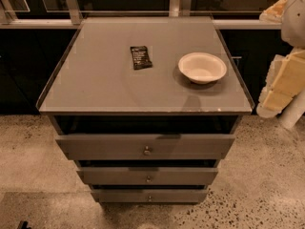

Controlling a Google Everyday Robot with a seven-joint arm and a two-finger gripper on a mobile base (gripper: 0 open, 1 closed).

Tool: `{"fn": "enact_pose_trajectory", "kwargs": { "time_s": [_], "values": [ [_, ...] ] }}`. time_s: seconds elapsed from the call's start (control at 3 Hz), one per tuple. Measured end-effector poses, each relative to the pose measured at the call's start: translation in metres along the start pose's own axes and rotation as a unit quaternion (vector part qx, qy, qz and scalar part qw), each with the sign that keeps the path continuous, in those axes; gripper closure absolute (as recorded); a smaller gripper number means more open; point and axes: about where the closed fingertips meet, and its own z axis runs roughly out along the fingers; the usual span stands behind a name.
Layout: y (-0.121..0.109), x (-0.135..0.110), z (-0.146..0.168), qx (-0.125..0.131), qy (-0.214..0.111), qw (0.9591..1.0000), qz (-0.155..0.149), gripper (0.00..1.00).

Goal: Open top drawer

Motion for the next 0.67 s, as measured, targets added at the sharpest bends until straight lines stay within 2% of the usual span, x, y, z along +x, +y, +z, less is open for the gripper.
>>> {"fn": "enact_pose_trajectory", "kwargs": {
  "time_s": [0.33,0.67],
  "values": [
    [0.000,0.000,0.000,0.000,0.000,1.0000,0.000,0.00],
    [0.001,-0.006,-0.011,0.024,0.002,0.9996,-0.013,0.00]
  ]
}}
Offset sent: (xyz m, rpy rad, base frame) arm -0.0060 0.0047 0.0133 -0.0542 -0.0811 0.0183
